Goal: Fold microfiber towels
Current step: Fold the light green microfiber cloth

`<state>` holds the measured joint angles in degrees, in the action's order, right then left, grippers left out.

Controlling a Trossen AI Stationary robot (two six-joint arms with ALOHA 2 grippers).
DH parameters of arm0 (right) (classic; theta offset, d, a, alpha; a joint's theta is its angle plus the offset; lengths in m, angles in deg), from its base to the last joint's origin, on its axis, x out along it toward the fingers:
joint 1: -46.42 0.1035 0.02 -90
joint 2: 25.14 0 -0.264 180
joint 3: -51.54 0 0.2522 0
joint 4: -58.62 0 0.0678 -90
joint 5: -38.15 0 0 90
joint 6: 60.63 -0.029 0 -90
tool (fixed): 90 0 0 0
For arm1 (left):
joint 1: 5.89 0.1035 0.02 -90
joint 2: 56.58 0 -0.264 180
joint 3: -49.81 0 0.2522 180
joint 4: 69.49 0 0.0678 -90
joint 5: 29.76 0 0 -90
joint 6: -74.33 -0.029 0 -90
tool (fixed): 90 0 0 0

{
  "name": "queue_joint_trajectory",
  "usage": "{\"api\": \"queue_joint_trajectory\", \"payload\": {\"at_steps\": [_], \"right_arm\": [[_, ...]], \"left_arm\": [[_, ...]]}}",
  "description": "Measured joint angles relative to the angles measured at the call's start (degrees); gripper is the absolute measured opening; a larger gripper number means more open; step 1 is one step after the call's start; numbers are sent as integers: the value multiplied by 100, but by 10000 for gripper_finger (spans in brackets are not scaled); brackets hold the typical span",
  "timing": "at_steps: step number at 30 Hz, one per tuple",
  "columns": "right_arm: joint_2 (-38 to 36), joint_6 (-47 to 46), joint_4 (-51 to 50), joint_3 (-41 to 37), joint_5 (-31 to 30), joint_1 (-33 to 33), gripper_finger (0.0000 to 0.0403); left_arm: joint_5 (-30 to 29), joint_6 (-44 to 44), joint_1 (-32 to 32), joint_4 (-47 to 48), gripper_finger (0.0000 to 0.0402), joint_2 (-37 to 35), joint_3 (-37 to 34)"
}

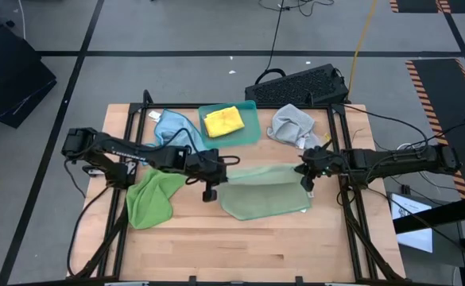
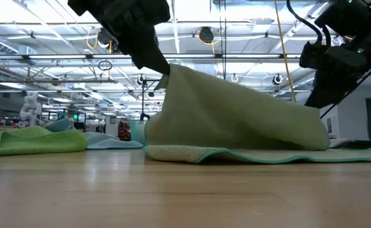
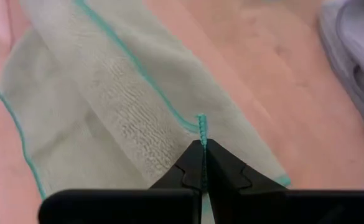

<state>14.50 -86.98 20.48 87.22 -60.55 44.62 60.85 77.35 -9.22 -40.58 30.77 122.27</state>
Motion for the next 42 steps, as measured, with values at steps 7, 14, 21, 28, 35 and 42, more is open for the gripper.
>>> {"api": "queue_joint_trajectory", "payload": {"at_steps": [7, 14, 21, 28, 35, 42], "right_arm": [[0, 19, -249, 0, -282, -2, 4], [15, 144, -352, -7, -605, -2, 4], [17, -1, -418, -7, -275, 0, 4], [22, -167, -406, -7, -6, -2, 4], [42, -457, -255, -238, 324, 0, 4], [42, -569, -247, -350, 578, 0, 4]], "left_arm": [[-10, 230, -227, -207, 8, 130, -2], [-70, 350, -250, -356, 12, 405, 11], [-73, 368, -249, -202, 9, 516, -2], [-71, 424, -249, -201, 8, 533, 0], [-75, 506, -254, -188, 13, 533, 0], [-75, 587, -254, -199, 7, 533, 0]]}}
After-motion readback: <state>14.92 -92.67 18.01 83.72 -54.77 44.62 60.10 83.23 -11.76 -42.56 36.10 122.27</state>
